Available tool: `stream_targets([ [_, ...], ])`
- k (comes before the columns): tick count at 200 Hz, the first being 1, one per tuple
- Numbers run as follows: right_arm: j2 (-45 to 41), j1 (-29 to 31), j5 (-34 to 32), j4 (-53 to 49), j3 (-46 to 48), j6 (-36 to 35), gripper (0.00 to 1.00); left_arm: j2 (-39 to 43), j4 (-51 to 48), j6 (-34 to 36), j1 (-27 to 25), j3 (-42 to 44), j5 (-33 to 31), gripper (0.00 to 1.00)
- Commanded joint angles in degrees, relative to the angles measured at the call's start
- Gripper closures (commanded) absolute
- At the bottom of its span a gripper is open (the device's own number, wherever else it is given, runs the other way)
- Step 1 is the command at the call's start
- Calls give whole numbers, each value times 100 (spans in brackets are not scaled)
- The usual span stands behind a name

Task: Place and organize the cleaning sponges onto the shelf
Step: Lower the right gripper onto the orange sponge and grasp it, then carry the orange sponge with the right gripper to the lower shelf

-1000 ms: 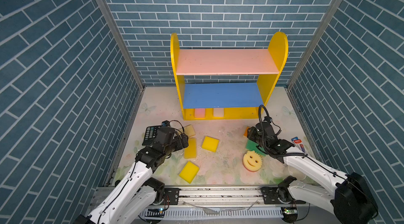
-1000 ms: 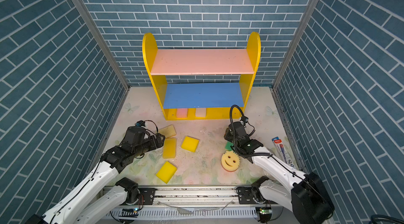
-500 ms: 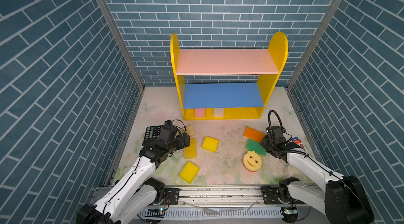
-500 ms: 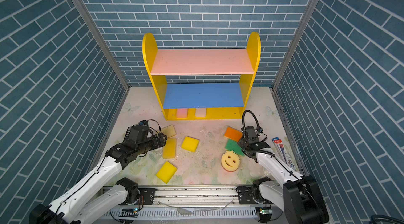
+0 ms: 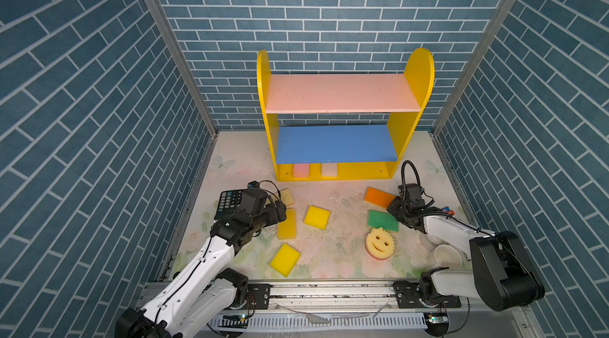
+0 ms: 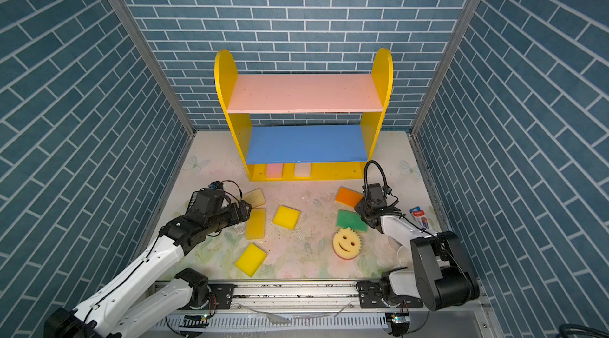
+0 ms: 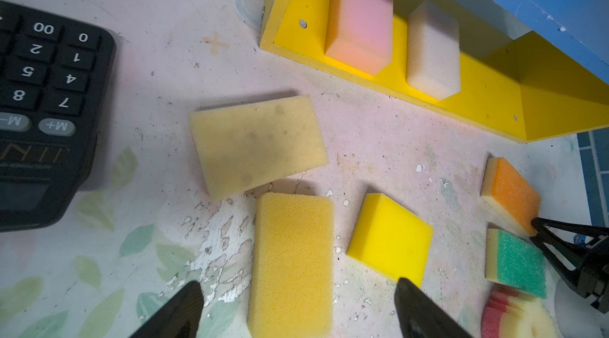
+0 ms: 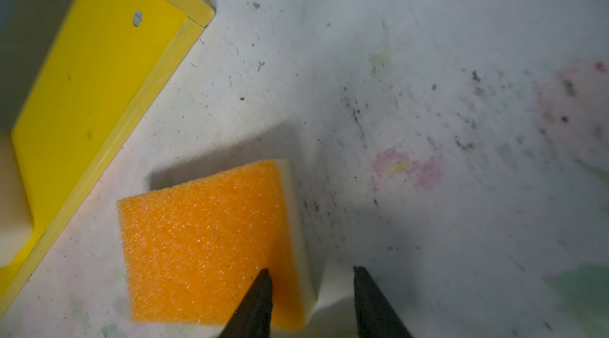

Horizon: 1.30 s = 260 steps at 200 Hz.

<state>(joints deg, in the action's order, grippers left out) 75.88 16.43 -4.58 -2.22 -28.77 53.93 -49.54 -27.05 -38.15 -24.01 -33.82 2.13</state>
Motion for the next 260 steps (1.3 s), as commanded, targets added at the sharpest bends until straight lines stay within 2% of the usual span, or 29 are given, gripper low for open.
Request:
stream_targets([
  [1,1,9,179,73,-185,1,55,-42,2,21,32,-71,-108,8],
  [16,73,127,205,58,-174,136,51,-92,99,1,30,-54,-64,8],
  [45,227,432,182,184,-120,276,49,-230,165,-17,29,-128,36,8],
  [87,-219,660,79,196,62,451,48,-255,147,4,32,-156,33,8],
  [119,-588,530,-410,-295,-158,29,46,-318,165,40,33,-230,66,8],
  [153,-203,388,-289,-290,-511,-214,46,-270,139,38,36,-208,52,8],
  [188,386,387,-15,358,-442,64,48,24,44,-61,34,5,-2,8],
  [208,704,383,84,773,-400,251,53,145,-86,-61,36,24,-72,8],
  [228,954,390,218,1270,-304,575,65,228,-156,-35,37,33,-145,8],
  [249,1078,429,219,1847,-39,1052,83,227,-135,-34,37,62,-186,7],
  [260,1061,519,77,2062,119,1327,96,207,-80,-59,32,81,-179,7],
])
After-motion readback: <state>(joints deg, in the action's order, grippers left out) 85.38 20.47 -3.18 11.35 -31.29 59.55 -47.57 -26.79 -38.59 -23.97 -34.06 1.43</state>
